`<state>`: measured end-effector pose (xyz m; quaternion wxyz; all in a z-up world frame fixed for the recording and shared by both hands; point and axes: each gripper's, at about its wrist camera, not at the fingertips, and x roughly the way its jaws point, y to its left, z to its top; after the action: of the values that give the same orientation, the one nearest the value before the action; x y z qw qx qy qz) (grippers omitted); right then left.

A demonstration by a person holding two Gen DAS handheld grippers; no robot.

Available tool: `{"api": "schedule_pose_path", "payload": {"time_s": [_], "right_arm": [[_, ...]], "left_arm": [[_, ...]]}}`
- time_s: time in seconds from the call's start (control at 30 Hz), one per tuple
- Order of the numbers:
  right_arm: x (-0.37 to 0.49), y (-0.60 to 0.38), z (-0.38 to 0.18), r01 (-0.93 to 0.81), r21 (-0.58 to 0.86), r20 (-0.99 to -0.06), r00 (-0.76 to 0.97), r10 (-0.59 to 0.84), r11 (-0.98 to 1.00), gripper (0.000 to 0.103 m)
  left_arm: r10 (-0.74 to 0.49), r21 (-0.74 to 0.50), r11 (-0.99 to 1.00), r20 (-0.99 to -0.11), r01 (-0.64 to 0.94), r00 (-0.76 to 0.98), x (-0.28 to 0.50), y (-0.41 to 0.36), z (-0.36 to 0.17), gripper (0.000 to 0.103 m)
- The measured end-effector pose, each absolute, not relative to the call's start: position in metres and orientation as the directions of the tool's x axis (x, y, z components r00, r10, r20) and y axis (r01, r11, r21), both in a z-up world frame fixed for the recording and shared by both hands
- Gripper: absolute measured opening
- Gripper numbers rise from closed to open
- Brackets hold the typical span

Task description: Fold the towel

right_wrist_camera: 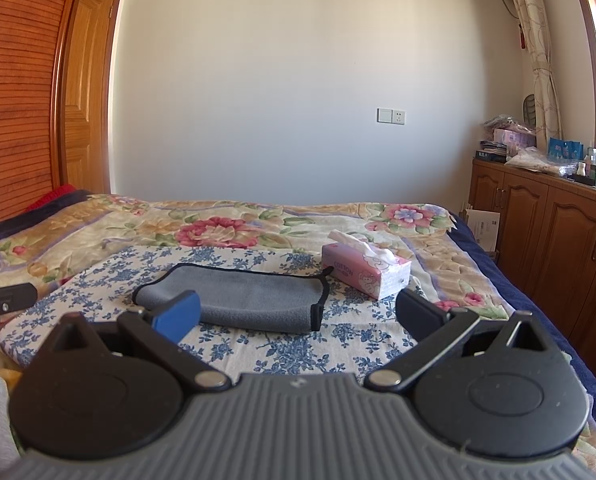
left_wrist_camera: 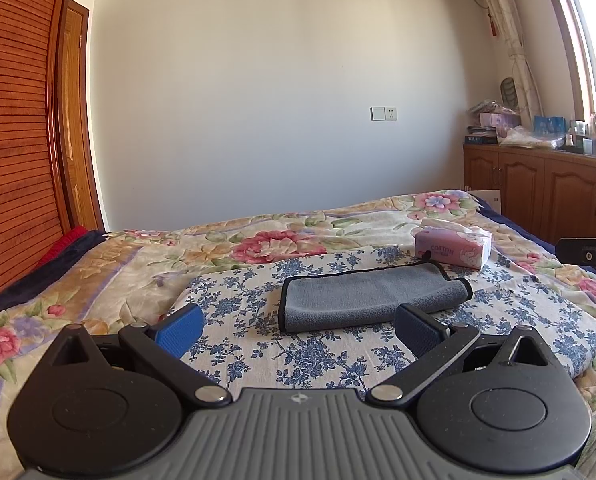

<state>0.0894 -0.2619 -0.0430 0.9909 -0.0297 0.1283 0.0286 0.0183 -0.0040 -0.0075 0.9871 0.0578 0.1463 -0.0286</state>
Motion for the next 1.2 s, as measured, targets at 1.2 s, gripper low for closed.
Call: {"api": "schedule_pose_path", "payload": {"time_s": [1.2], "right_arm": [[0.0893, -0.2620, -0.0431, -0.065, -0.052, -0.255, 0.966, 0.049, 0.997, 0.103]], "left_arm": [[-0.035, 0.106, 0.992, -0.298, 0.069, 0.954, 0.0198, -0.0012, -0.0103, 0.103]]}}
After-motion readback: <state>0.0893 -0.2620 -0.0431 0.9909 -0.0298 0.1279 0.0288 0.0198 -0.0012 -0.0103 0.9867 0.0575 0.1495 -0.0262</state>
